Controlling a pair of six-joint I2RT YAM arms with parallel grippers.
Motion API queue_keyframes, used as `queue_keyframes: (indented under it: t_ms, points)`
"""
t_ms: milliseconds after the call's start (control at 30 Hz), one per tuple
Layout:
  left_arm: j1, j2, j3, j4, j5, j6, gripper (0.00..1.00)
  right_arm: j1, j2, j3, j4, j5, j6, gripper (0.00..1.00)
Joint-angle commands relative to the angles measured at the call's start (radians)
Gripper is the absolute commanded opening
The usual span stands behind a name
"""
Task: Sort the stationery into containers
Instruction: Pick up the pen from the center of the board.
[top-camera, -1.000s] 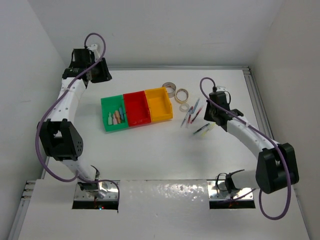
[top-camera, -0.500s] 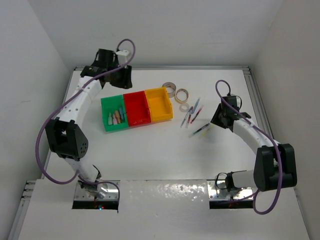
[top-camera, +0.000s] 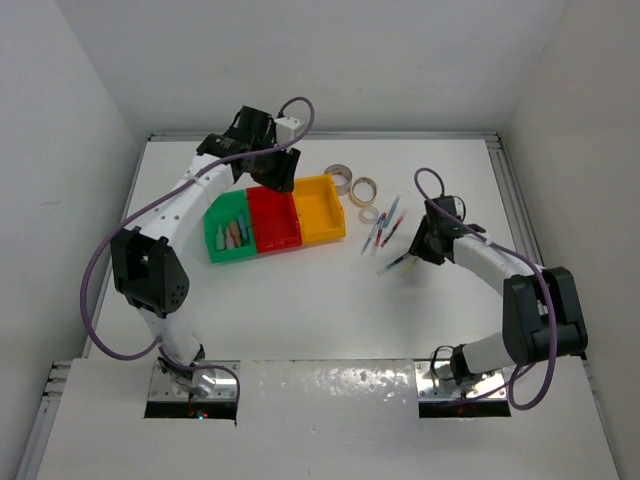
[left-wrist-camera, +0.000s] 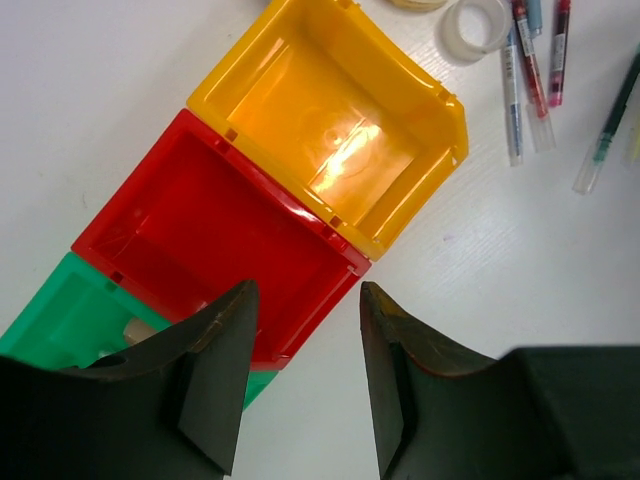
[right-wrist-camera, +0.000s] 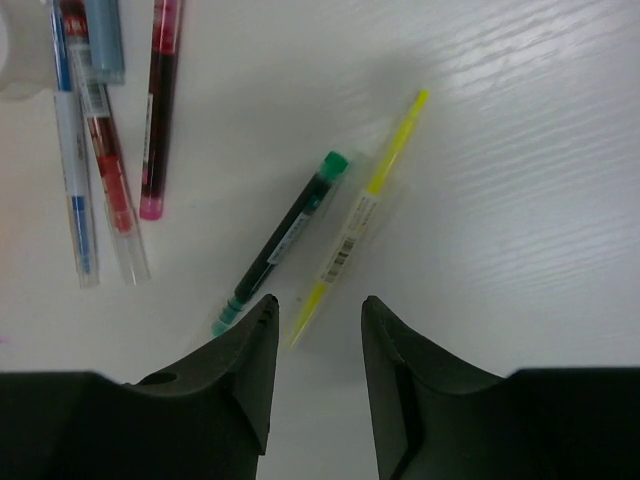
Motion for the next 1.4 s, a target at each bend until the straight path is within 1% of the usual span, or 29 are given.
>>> queue_keyframes:
  t_ms: [0, 133, 300, 467, 567, 700, 800, 1067, 1200, 1233, 1367]
  points:
    - [0.007, -0.015, 0.016, 0.003, -0.029, 0.014, 0.43, 0.044, 0.027, 0.000, -0.006, 0.027, 0.052, 0.39]
    - [0.021, -0.019, 0.007, 0.006, -0.028, 0.012, 0.43, 0.052, 0.040, -0.017, -0.011, 0.046, 0.101, 0.37]
    - [0.037, -0.024, 0.001, 0.012, -0.020, 0.008, 0.43, 0.051, 0.057, -0.027, 0.026, 0.053, 0.133, 0.35]
    - [0.046, -0.028, -0.004, 0.017, -0.020, 0.002, 0.44, 0.054, 0.096, -0.017, 0.067, 0.018, 0.120, 0.32]
    - [0.050, -0.030, -0.004, 0.018, -0.022, 0.002, 0.44, 0.052, 0.111, -0.012, 0.061, 0.033, 0.120, 0.31]
    - [0.060, -0.036, -0.004, 0.020, -0.017, 0.002, 0.44, 0.054, 0.126, -0.015, 0.044, 0.091, 0.126, 0.28]
    - [0.072, -0.041, -0.005, 0.020, -0.009, -0.001, 0.44, 0.054, 0.126, -0.035, 0.075, 0.096, 0.115, 0.28]
    - [0.089, -0.053, -0.008, 0.024, 0.006, -0.003, 0.44, 0.058, 0.154, -0.035, 0.063, 0.116, 0.111, 0.23]
    - [0.096, -0.056, -0.011, 0.026, 0.012, -0.003, 0.44, 0.058, 0.149, -0.044, 0.066, 0.122, 0.111, 0.18]
    - [0.099, -0.056, -0.011, 0.026, 0.011, -0.005, 0.44, 0.057, 0.151, -0.046, 0.066, 0.121, 0.109, 0.15]
    - [0.101, -0.059, -0.016, 0.027, 0.012, -0.005, 0.45, 0.058, 0.143, -0.043, 0.061, 0.118, 0.100, 0.05]
